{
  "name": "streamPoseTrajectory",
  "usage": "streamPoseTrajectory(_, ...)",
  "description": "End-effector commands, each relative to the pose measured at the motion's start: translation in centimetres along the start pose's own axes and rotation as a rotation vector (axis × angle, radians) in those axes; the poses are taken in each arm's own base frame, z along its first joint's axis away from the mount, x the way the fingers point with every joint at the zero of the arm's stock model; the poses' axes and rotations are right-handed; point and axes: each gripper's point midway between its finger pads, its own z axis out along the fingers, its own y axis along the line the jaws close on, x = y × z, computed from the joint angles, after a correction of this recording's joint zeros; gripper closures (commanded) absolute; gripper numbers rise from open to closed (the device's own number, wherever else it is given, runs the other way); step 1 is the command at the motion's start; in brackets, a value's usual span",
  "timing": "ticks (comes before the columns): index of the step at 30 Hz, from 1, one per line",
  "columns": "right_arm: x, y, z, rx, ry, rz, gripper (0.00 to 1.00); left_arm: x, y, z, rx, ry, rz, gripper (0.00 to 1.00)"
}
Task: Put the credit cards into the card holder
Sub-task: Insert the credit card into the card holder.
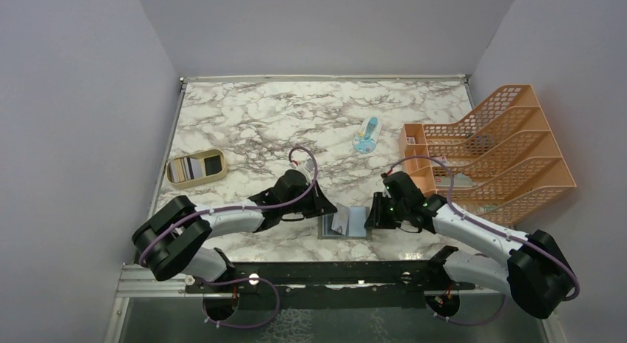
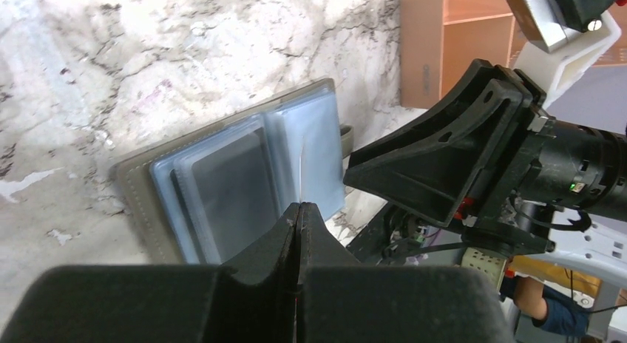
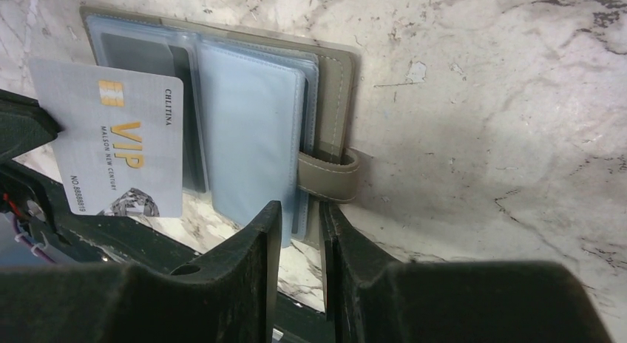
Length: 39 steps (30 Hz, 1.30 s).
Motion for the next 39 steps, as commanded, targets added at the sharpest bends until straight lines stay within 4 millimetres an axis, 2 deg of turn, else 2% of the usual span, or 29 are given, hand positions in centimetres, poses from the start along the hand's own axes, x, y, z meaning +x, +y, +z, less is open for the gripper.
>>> streamPoseTrajectory(1, 0.6, -0.2, 0.5, -0.009, 0.006, 0.000, 0.75, -0.2, 1.2, 0.2, -0.032, -0.049, -0.013, 1.00)
streamPoseTrajectory(25, 1.5, -0.7, 0.8, -0.010, 0.023, 0.018, 0.76, 0.7, 2.5, 1.1, -0.037, -0.055, -0.062, 1.00)
streamPoseTrajectory(39, 1.6, -0.8, 0.7, -0.007, 0.023, 0.027, 0.77, 1.4, 4.0, 1.5, -0.080, -0.047, -0.051, 1.00)
